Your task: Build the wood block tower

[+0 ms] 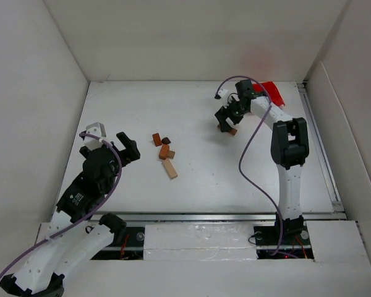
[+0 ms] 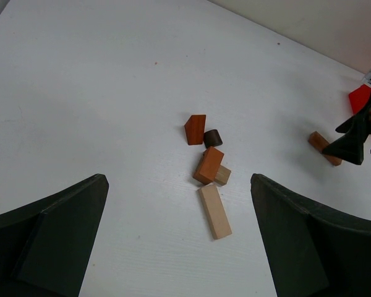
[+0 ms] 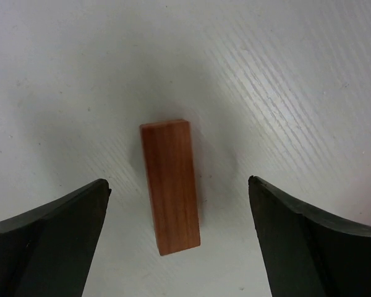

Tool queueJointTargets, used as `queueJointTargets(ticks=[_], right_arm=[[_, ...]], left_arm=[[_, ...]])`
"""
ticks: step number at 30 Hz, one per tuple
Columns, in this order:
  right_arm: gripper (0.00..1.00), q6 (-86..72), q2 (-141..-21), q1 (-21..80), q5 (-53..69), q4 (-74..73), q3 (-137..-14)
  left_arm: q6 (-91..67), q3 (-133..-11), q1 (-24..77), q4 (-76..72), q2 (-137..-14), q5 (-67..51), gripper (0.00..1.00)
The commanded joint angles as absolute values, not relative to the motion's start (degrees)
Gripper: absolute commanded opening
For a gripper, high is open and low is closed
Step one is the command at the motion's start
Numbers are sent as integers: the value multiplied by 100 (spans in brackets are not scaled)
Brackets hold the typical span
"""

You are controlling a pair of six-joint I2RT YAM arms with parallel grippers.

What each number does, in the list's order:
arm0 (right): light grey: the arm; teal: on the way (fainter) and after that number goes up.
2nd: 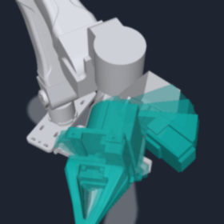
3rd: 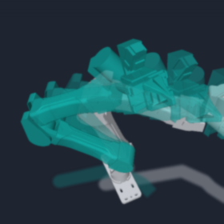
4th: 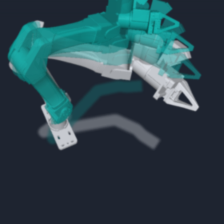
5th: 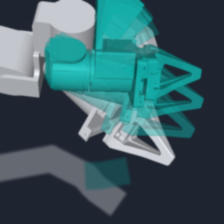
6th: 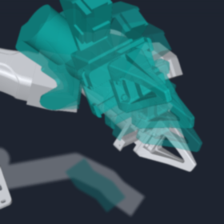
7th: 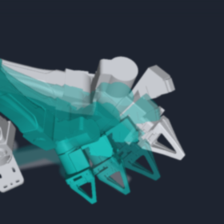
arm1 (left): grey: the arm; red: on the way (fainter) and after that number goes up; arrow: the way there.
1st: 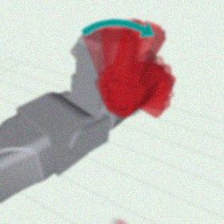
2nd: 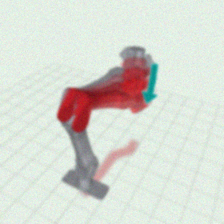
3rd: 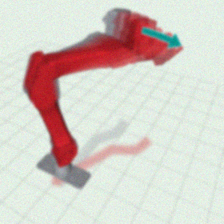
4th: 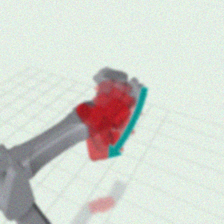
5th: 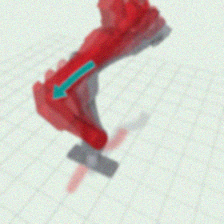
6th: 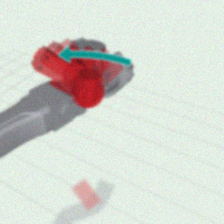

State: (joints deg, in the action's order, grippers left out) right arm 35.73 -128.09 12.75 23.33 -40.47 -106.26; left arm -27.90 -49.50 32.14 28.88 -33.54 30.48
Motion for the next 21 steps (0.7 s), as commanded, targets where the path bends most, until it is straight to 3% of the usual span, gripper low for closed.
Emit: queueJointTargets(ticks=[1,9,14,17,19,21], right_arm=[[100,3349,-12534,1248,2452,-3613,-10714],[100,2718,-11506,1686,1936,-2937,-10328],[100,1566,-10103,2923,502,-980,-8643],[100,722,-9809,3207,1288,823,-7420],[100,30,-10184,3322,3148,759,-7679],[100,-517,-10284,3786,2947,965,-7342]], left_arm=[[-2716,-4940,3217,2707,-3278,3103,99],[-2707,-4948,3217,2707,-3296,3103,99],[-2742,-4948,3217,2716,-3296,3164,99],[-2760,-4939,3217,2733,-3313,3208,99],[-2803,-4966,3217,2786,-3313,3269,99],[-2821,-4966,3217,2786,-3278,3296,99]])
